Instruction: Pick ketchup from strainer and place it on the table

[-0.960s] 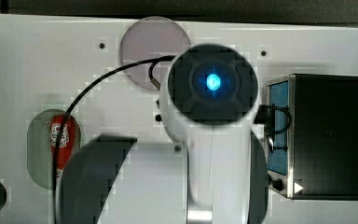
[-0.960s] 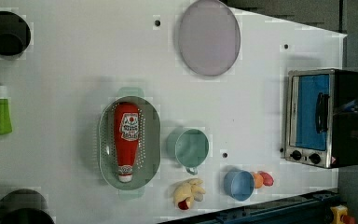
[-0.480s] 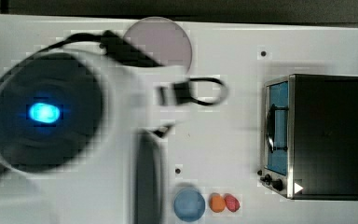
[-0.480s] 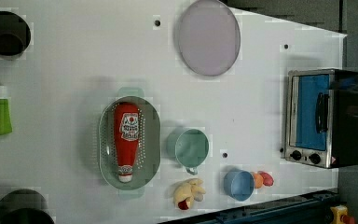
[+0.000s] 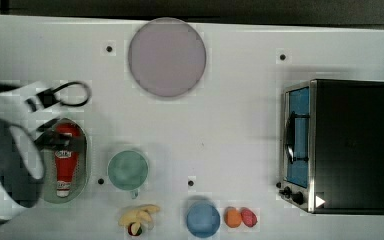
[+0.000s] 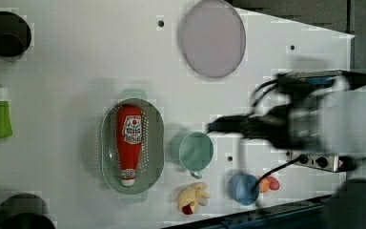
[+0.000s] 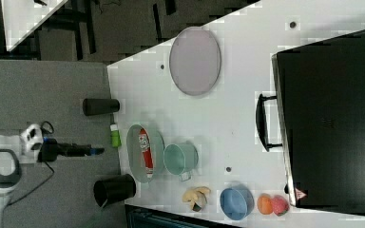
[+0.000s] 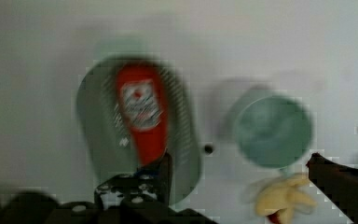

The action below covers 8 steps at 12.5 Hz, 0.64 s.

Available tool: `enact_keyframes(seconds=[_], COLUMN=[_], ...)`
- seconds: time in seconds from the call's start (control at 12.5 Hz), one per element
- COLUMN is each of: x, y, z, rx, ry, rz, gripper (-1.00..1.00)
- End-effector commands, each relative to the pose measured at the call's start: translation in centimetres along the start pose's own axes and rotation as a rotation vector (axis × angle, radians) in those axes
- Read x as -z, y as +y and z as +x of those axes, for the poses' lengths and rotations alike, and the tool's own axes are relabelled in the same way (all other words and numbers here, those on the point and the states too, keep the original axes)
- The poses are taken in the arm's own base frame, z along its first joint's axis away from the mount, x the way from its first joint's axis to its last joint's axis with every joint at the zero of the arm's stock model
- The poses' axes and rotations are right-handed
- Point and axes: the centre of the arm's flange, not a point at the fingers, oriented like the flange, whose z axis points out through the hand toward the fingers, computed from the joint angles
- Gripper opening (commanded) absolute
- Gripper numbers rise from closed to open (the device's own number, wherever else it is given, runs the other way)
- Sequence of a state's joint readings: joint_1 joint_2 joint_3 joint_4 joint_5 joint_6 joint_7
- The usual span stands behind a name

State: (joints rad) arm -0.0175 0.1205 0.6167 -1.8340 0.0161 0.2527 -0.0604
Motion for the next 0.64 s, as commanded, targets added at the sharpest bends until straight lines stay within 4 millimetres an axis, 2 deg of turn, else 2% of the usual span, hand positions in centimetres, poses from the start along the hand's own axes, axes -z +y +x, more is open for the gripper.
enact_keyframes(seconds=[0.08,0.32,0.64], x=[-2.0,-7.8,-16.0], y=[-3.7,-6.0,-7.0], z=[-2.8,-3.4,-3.3], rx=[0.038,0.057,0.109], ry=[0.026,0.051,0.102], rz=[0.013,0.023,0.024], gripper=[1.00,1.00,1.00])
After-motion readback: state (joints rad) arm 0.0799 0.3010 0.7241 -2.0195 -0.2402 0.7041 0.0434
